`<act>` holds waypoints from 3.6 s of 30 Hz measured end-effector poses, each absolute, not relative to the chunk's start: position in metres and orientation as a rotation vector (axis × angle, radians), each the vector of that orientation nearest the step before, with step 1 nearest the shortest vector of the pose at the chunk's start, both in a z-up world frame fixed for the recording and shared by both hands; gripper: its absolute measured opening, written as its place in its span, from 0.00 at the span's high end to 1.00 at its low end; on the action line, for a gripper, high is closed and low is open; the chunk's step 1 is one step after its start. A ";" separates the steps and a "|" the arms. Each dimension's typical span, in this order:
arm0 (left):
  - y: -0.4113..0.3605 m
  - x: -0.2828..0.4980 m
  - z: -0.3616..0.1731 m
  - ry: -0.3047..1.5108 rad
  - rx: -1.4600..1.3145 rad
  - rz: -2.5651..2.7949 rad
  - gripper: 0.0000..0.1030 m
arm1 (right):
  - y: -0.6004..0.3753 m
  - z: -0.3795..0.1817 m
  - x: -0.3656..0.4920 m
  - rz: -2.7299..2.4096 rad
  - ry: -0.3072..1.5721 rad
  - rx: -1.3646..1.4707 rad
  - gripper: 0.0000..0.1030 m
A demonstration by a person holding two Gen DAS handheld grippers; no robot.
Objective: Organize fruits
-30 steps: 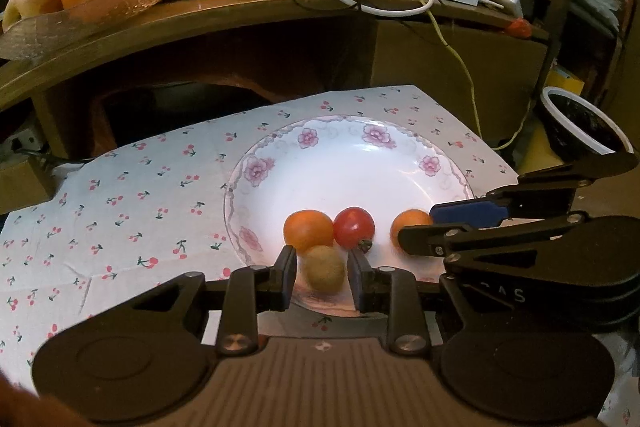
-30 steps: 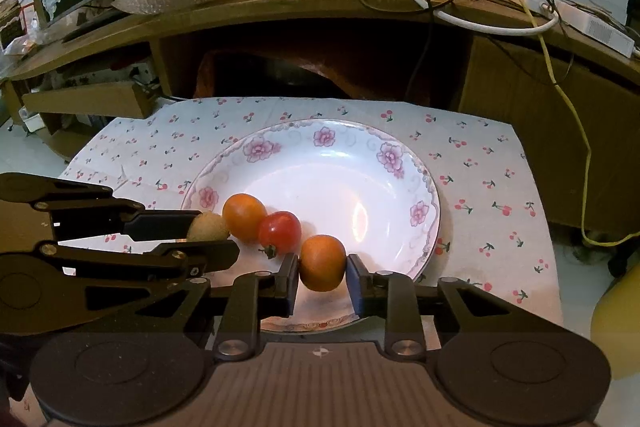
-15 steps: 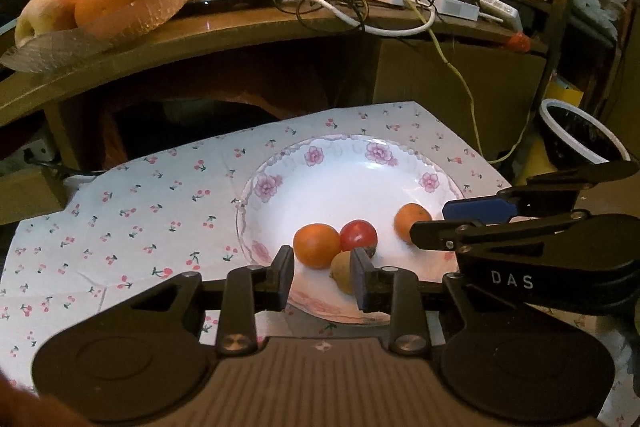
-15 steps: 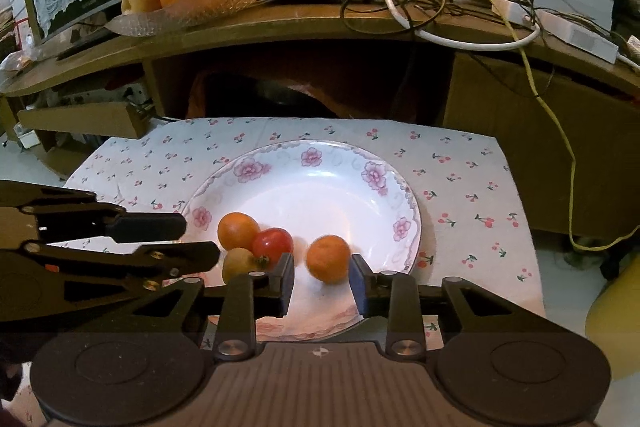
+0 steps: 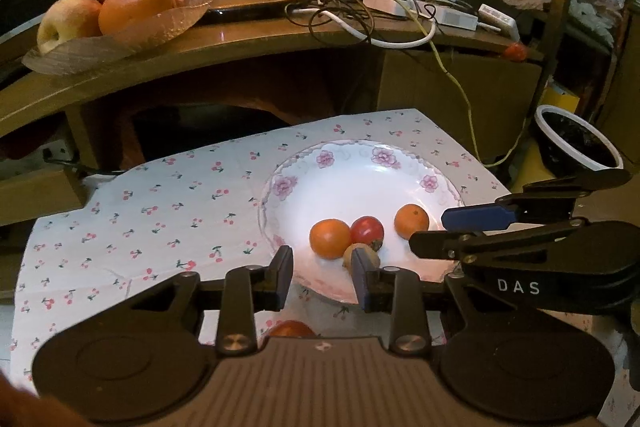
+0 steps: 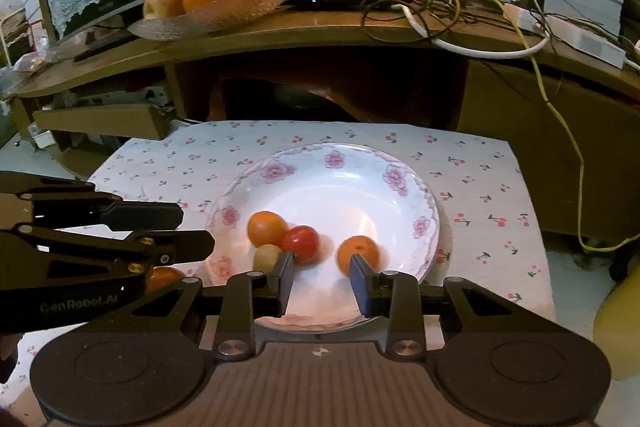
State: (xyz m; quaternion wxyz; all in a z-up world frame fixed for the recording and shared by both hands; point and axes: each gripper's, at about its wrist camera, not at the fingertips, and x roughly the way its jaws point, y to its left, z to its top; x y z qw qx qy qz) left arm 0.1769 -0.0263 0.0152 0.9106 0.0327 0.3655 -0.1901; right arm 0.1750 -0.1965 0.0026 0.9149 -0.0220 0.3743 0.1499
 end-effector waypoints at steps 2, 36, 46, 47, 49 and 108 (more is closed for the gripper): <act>-0.021 0.173 0.017 0.753 0.069 -0.391 0.64 | -0.195 0.003 0.173 0.319 0.777 -0.038 0.66; 0.032 0.127 -0.004 0.868 0.186 -0.509 0.58 | -0.123 -0.033 0.133 0.654 0.906 -0.255 0.60; 0.032 0.128 -0.012 0.888 0.167 -0.532 0.58 | -0.118 -0.036 0.134 0.643 0.904 -0.279 0.65; 0.031 0.129 -0.013 0.887 0.166 -0.533 0.58 | -0.118 -0.036 0.135 0.636 0.904 -0.282 0.67; 0.027 0.130 -0.015 0.888 0.165 -0.531 0.58 | -0.120 -0.035 0.135 0.630 0.906 -0.274 0.77; -0.013 0.102 -0.041 0.856 0.188 -0.502 0.53 | -0.157 -0.030 0.113 0.557 0.906 -0.341 0.64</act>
